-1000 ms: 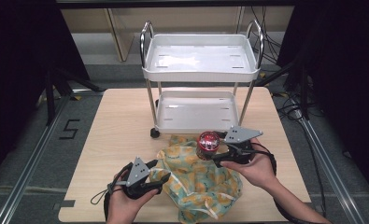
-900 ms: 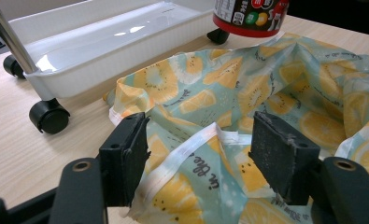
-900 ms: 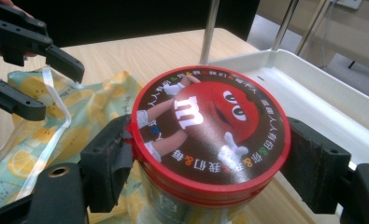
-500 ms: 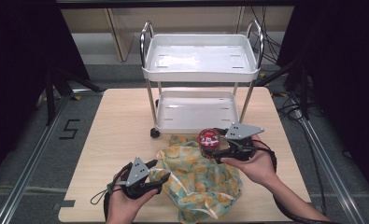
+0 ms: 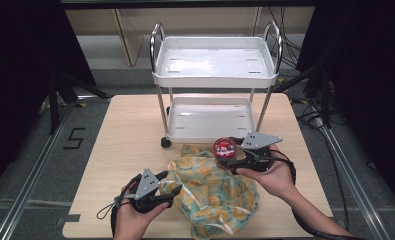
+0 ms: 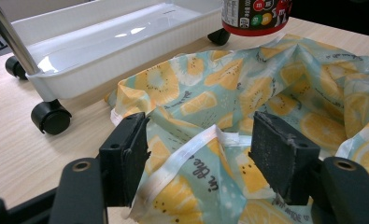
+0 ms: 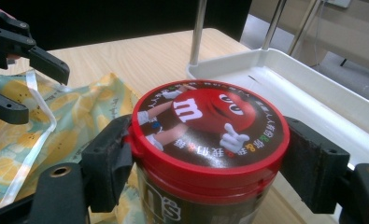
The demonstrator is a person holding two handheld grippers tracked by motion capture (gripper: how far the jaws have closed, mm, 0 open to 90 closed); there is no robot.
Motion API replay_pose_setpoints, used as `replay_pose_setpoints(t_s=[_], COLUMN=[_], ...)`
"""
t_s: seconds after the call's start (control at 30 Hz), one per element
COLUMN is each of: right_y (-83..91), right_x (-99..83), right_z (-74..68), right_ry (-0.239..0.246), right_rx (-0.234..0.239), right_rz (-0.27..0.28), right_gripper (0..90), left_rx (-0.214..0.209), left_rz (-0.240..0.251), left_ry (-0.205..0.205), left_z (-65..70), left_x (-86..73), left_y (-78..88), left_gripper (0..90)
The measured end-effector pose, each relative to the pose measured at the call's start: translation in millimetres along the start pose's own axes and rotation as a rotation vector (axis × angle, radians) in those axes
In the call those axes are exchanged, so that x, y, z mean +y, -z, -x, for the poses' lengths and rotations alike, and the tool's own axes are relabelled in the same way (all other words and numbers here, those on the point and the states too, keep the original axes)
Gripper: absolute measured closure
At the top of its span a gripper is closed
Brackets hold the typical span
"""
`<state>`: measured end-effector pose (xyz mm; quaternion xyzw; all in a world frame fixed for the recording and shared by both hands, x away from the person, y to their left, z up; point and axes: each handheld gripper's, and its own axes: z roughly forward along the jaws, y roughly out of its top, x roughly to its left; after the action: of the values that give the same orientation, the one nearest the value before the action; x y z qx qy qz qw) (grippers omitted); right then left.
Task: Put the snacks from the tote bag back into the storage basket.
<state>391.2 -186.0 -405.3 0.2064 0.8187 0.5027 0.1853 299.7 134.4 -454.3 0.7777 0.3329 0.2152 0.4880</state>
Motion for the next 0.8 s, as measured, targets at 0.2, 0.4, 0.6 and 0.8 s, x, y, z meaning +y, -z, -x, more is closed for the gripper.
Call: replay_pose_setpoints(t_s=[0.2,0.4,0.6,0.8], right_y=[0.1,-0.6,0.2,-1.3], right_x=[0.5,1.9,2.7,3.3], right_z=[0.0,3.9,5.6,6.3], right_ry=[-0.017,0.0,-0.011,-0.029], right_rx=[-0.013,-0.024,-0.026,-0.044], right_rz=[0.017,0.031,0.028,0.035], right_gripper=[25.9,25.9,25.9,25.9], left_rx=[0.0,0.001,0.002,0.004], left_rz=[-0.001,0.0,-0.002,0.001], left_ry=[0.001,-0.002,0.0,0.002], left_z=[0.1,-0.3,0.2,-0.1], left_x=[-0.2,-0.1,0.0,-0.1], left_y=[-0.3,-0.2,-0.2,0.0], left_gripper=[36.2,36.2,36.2,36.2])
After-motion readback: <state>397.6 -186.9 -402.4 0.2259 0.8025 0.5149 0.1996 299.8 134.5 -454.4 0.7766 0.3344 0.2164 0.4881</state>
